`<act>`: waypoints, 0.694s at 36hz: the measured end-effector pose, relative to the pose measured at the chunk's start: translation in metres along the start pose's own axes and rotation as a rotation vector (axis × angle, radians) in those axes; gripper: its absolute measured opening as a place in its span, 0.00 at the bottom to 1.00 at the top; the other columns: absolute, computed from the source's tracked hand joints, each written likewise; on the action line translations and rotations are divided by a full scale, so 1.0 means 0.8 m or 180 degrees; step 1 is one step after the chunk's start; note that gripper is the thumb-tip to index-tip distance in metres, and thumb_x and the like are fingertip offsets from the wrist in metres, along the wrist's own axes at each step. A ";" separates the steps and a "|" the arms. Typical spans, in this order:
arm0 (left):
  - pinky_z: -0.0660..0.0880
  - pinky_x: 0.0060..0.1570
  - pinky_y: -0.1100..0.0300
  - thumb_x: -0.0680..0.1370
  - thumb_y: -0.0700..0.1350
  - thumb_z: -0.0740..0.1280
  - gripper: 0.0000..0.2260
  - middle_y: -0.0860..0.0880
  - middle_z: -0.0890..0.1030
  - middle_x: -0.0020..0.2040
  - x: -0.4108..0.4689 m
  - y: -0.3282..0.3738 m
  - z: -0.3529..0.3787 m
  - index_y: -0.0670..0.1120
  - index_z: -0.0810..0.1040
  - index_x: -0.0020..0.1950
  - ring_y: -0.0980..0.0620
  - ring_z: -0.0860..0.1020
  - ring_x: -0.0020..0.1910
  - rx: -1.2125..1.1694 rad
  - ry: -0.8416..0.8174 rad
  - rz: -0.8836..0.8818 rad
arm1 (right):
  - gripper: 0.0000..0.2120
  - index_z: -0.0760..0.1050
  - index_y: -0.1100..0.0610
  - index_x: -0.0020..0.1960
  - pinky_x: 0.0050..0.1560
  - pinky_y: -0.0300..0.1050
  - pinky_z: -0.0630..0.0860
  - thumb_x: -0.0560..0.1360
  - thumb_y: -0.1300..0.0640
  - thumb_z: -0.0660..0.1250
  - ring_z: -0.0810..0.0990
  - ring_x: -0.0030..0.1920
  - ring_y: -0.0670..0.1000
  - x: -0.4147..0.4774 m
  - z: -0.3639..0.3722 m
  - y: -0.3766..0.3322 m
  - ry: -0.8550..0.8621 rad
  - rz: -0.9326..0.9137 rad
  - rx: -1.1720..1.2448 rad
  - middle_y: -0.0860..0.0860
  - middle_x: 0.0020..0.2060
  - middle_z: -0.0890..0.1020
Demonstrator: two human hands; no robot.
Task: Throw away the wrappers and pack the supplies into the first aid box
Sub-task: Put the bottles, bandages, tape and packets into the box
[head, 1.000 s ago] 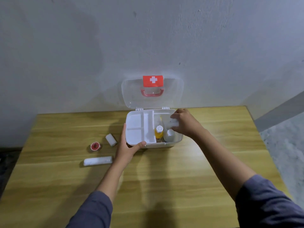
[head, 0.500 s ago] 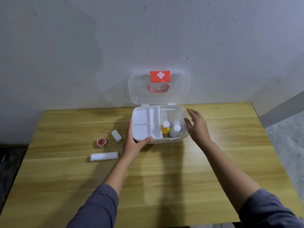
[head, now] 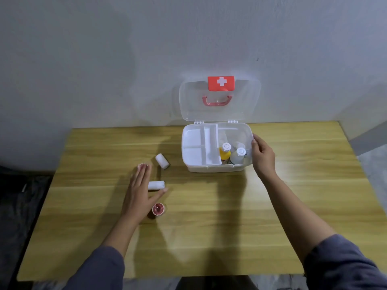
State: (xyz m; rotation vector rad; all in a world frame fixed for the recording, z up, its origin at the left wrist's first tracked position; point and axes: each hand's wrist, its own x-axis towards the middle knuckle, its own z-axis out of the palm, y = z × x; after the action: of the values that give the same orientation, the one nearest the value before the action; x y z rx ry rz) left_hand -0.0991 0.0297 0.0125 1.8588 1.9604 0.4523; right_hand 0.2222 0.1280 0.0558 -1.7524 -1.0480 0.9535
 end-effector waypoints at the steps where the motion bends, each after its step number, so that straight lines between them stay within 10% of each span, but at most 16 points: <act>1: 0.47 0.73 0.55 0.71 0.72 0.49 0.42 0.51 0.50 0.77 -0.005 -0.017 0.004 0.46 0.50 0.76 0.58 0.41 0.75 0.0325 -0.0147 0.0181 | 0.16 0.74 0.55 0.64 0.59 0.40 0.70 0.79 0.59 0.56 0.75 0.57 0.46 -0.001 0.000 0.000 0.0009 0.0009 0.0031 0.51 0.59 0.79; 12: 0.39 0.72 0.52 0.80 0.59 0.37 0.29 0.51 0.35 0.77 0.044 -0.031 0.032 0.43 0.49 0.75 0.54 0.40 0.75 0.1629 -0.0606 0.0824 | 0.15 0.74 0.59 0.63 0.56 0.38 0.68 0.80 0.58 0.55 0.73 0.53 0.44 -0.006 0.008 0.000 0.0165 0.0061 0.0010 0.45 0.50 0.76; 16: 0.38 0.71 0.54 0.79 0.57 0.45 0.28 0.47 0.49 0.77 0.064 -0.024 0.035 0.41 0.51 0.74 0.54 0.39 0.75 0.1735 -0.0605 0.0902 | 0.15 0.76 0.58 0.61 0.54 0.40 0.69 0.80 0.58 0.55 0.74 0.52 0.46 -0.004 0.009 0.004 0.0191 0.0049 -0.0009 0.47 0.49 0.78; 25: 0.34 0.70 0.63 0.76 0.57 0.46 0.32 0.49 0.40 0.74 0.111 -0.015 0.043 0.43 0.43 0.75 0.55 0.37 0.74 0.0793 -0.0636 0.1059 | 0.14 0.76 0.56 0.59 0.44 0.28 0.72 0.80 0.57 0.55 0.76 0.51 0.47 0.002 0.013 0.014 0.0241 -0.0018 -0.0026 0.49 0.50 0.80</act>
State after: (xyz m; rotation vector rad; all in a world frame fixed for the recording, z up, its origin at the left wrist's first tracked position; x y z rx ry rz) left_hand -0.0961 0.1159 -0.0291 2.3021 1.6424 0.1090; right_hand 0.2162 0.1295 0.0419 -1.7772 -1.0093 0.8737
